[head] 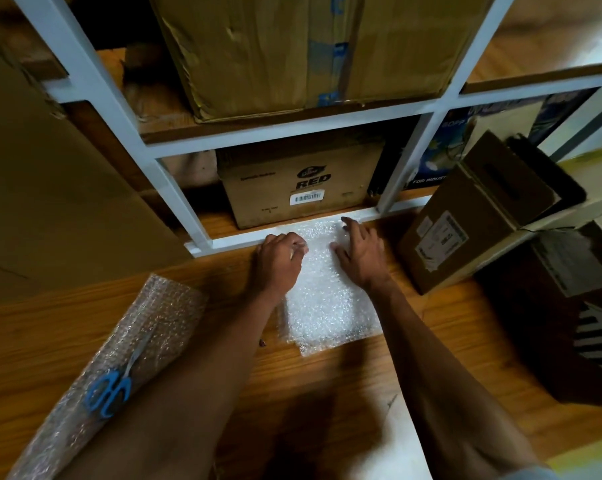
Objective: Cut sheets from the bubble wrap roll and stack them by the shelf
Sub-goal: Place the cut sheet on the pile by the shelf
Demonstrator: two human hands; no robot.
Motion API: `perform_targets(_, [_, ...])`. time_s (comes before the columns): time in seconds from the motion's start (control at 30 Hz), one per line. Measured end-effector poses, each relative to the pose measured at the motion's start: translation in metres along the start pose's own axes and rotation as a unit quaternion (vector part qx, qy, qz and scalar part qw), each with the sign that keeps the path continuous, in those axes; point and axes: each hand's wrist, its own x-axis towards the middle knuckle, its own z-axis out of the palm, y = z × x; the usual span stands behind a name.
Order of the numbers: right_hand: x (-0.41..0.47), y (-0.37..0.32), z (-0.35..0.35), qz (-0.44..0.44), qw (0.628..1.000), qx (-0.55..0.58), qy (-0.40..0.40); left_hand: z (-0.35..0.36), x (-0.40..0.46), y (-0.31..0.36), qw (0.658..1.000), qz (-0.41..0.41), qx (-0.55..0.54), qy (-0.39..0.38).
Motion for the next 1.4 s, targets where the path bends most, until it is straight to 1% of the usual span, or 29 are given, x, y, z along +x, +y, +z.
perform_targets(0.07, [0.003,0.001,-0.005,0.030,0.999,0.039,-0.023,-0.003,0.004,-0.001,0.999,-0.018,-0.034,-0.011])
perform_targets(0.17, [0.008,0.002,-0.013,0.070,0.991,0.102,-0.050,-0.007,0.012,-0.001,0.998,-0.045,-0.040,0.000])
perform_targets(0.27, [0.010,0.001,-0.016,0.070,0.987,0.140,-0.046,-0.007,0.021,0.000,0.997,-0.054,-0.051,0.000])
perform_targets(0.4, [0.012,-0.001,-0.013,0.072,0.985,0.152,-0.030,-0.005,0.027,0.004,0.998,-0.062,-0.014,0.005])
perform_targets(0.5, [0.013,-0.004,-0.011,0.064,0.989,0.133,-0.004,0.000,0.027,0.009,0.998,-0.042,0.048,0.007])
perform_targets(0.6, [0.016,-0.002,-0.006,0.057,0.994,0.093,0.010,0.003,0.028,0.010,0.994,-0.060,0.091,-0.008])
perform_targets(0.7, [0.020,-0.003,-0.003,0.055,0.998,0.007,0.002,0.006,0.030,0.013,0.992,-0.064,0.106,-0.013])
perform_targets(0.77, [0.020,-0.011,-0.005,0.043,0.996,-0.063,0.040,0.006,0.031,0.017,0.991,-0.066,0.115,-0.013])
perform_targets(0.83, [0.015,-0.023,-0.006,-0.008,0.990,-0.102,0.101,0.007,0.032,0.018,0.990,-0.070,0.123,-0.015])
perform_targets(0.87, [0.013,-0.026,-0.003,-0.051,0.987,-0.100,0.116,0.008,0.032,0.019,0.989,-0.073,0.128,-0.018])
perform_targets(0.9, [0.010,-0.028,0.002,-0.099,0.985,-0.086,0.114,0.010,0.033,0.018,0.988,-0.075,0.134,-0.022])
perform_targets(0.97, [0.004,-0.023,0.017,-0.172,0.980,-0.067,0.077,0.011,0.033,0.017,0.986,-0.079,0.143,-0.027])
perform_targets(1.0, [0.002,-0.019,0.024,-0.180,0.980,-0.073,0.049,0.011,0.033,0.017,0.986,-0.081,0.146,-0.029])
perform_targets(1.13, [-0.003,-0.004,0.039,-0.133,0.984,-0.109,-0.053,0.011,0.031,0.014,0.985,-0.097,0.135,-0.038])
perform_targets(1.2, [-0.003,-0.002,0.039,-0.127,0.981,-0.121,-0.079,0.008,0.029,0.013,0.987,-0.092,0.132,-0.018])
perform_targets(1.23, [-0.003,-0.002,0.039,-0.125,0.981,-0.122,-0.082,0.008,0.027,0.013,0.986,-0.074,0.147,-0.001])
perform_targets(1.33, [-0.004,-0.002,0.040,-0.111,0.982,-0.127,-0.089,0.009,0.016,0.017,0.972,0.025,0.231,0.041])
perform_targets(1.37, [-0.004,-0.002,0.041,-0.108,0.981,-0.130,-0.096,0.009,0.011,0.020,0.969,0.060,0.233,0.046])
perform_targets(1.4, [-0.004,-0.003,0.041,-0.107,0.980,-0.132,-0.104,0.010,0.006,0.024,0.969,0.089,0.226,0.034])
